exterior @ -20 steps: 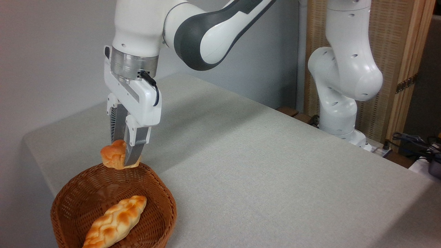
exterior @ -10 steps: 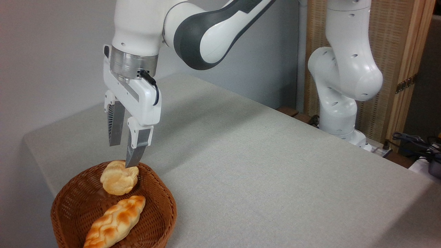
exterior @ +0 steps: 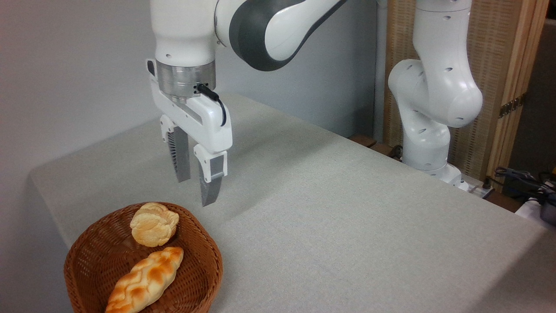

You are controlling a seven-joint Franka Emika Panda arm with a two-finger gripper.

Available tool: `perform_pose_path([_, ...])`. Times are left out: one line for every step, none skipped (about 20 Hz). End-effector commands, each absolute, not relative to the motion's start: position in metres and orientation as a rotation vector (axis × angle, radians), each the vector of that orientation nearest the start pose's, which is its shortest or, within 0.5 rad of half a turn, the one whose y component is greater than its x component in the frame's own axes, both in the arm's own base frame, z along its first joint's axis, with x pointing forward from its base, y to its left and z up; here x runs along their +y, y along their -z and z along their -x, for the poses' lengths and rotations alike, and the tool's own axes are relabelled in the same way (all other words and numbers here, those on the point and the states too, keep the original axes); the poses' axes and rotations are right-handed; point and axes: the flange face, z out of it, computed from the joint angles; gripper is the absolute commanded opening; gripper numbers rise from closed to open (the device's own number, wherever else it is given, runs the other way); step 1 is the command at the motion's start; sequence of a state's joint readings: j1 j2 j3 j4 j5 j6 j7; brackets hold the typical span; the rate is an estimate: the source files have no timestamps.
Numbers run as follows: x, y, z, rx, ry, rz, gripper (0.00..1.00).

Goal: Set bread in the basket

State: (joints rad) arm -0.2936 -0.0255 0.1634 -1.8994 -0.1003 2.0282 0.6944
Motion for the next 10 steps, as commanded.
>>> perform_pose_path([-0.075,-0.523,-0.559,1.188,0.182,2.915,1.00])
perform_pose_path([-0.073,-0.523,-0.558,1.189,0.160,2.906,1.00])
perform_pose_path([-0.072,-0.525,-0.556,1.190,0.148,2.902,1.00])
perform_pose_path([-0.072,-0.529,-0.554,1.180,0.149,2.904,1.00])
perform_pose_path([-0.072,-0.532,-0.553,1.167,0.147,2.910,1.00])
perform_pose_path([-0.071,-0.543,-0.550,1.168,0.149,2.910,1.00])
perform_pose_path([-0.070,-0.549,-0.549,1.167,0.136,2.915,1.00])
perform_pose_path([-0.070,-0.556,-0.547,1.166,0.134,2.918,1.00])
perform_pose_path([-0.069,-0.561,-0.545,1.162,0.146,2.925,1.00])
perform_pose_path([-0.069,-0.566,-0.543,1.152,0.163,2.933,1.00])
